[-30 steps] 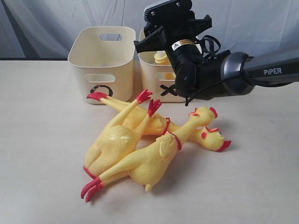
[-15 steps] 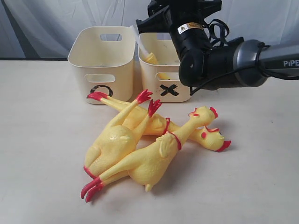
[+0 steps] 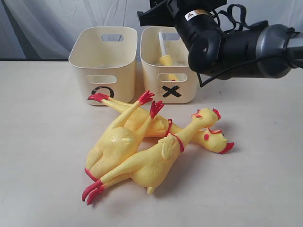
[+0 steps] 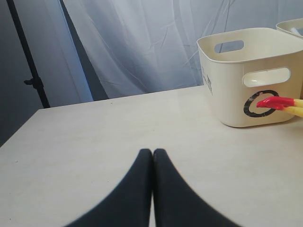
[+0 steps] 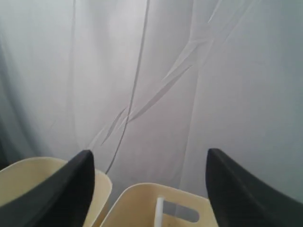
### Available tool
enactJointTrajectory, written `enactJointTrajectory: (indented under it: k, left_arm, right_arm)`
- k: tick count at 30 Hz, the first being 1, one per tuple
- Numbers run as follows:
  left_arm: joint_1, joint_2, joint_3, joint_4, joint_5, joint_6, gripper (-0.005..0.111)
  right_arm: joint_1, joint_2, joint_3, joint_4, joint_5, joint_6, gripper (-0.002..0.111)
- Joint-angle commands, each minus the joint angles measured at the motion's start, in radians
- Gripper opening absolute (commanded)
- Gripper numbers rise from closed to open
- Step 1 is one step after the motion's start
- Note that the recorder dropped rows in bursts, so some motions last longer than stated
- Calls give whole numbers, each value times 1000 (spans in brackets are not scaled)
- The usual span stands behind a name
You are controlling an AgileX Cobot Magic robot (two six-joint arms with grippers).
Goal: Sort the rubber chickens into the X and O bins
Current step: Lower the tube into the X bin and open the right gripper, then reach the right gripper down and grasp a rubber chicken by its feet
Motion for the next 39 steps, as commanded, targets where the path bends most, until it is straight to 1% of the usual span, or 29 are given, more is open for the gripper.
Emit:
enactJointTrajectory:
  k: [1, 6, 11, 12, 14, 20, 26, 33, 39]
  left_arm:
    - [-1, -6, 5, -6, -13, -7, 0]
    - [-1, -6, 5, -6, -13, -7, 0]
    - [-1, -6, 5, -6, -13, -7, 0]
    - [-1, -6, 5, -6, -13, -7, 0]
    - [-1, -6, 5, -6, -13, -7, 0]
    - [-1, -6, 5, -6, -13, -7, 0]
    - [-1, -6, 5, -6, -13, -7, 0]
    - [-1, -6, 5, -6, -13, -7, 0]
    - [-1, -6, 5, -6, -13, -7, 0]
  right_arm:
    - [-7, -46, -5, 4, 172, -31, 64]
    - [-7, -88, -5, -18, 406, -38, 64]
    - [-7, -142, -5, 9, 724, -38, 64]
    - [-7, -151, -5, 17, 760, -36, 64]
    - [-7, -173, -5, 38, 853, 27, 64]
    - [-7, -185, -5, 38, 1120, 369, 64]
    - [-5, -185, -5, 58, 1193, 481, 64]
    - [-5, -133, -5, 236, 1237, 477, 64]
    - [-5, -74, -4, 244, 1249, 477, 64]
